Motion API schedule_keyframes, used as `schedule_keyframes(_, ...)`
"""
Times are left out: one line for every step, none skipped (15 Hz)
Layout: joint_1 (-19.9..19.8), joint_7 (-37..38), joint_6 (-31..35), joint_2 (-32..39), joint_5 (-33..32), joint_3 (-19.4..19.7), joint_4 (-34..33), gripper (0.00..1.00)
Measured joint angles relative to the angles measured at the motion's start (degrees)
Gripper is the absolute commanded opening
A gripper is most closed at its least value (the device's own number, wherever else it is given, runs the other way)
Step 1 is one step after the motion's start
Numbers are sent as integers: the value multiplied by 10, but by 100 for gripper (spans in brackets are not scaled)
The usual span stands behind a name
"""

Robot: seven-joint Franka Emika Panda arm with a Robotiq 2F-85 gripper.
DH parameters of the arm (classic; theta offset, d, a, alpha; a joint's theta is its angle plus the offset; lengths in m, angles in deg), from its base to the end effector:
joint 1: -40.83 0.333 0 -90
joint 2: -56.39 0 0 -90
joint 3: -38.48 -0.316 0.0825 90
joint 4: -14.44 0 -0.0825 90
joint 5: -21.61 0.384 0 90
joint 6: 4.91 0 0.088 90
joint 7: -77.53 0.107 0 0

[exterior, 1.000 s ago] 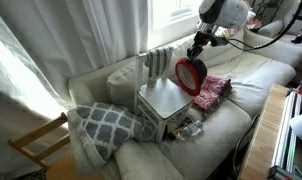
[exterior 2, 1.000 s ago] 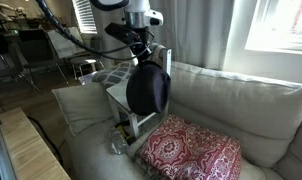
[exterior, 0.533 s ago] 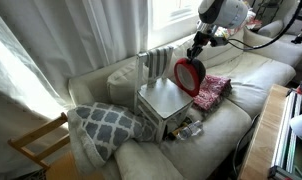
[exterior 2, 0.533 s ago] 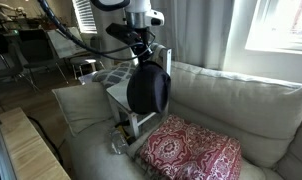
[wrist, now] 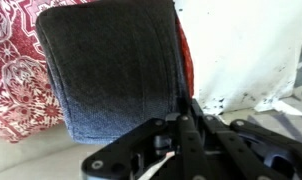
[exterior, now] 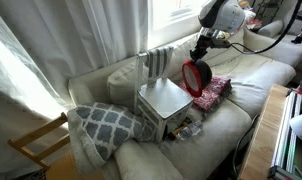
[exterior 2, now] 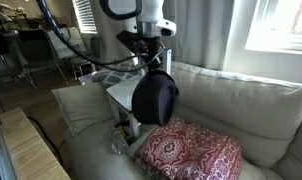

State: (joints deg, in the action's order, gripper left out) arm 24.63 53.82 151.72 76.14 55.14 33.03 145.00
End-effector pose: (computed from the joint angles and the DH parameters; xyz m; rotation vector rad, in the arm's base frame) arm 0.5268 -0.1206 0.2101 -2.8486 0.4441 -0.2631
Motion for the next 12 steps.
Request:
schedule_keyframes(-6,12,0,19,3,9,-15,1)
schedule_keyframes(-18,16,-1,40,17,12,-34,1)
schedule_keyframes(-31,16,-8,59,34,10,-55,1)
schedule_keyframes(-44,16,-20,76,52,7,-78,1)
schedule_keyframes(-54,16,-34,91,72,2,-99,1)
schedule_keyframes(-62,16,-49,106,94,-2,-120,1)
schedule_keyframes(-69,13,-66,119,117,-8,-140,1)
schedule_keyframes(-76,8,-83,132,143,-13,-158,1)
schedule_keyframes(-82,-2,-96,144,172,-18,-177,1)
schedule_keyframes(-88,-16,-108,156,204,-22,-193,1)
schedule_keyframes(-94,-38,-119,168,241,-25,-208,1)
schedule_keyframes(-99,-63,-131,181,277,-25,-222,1)
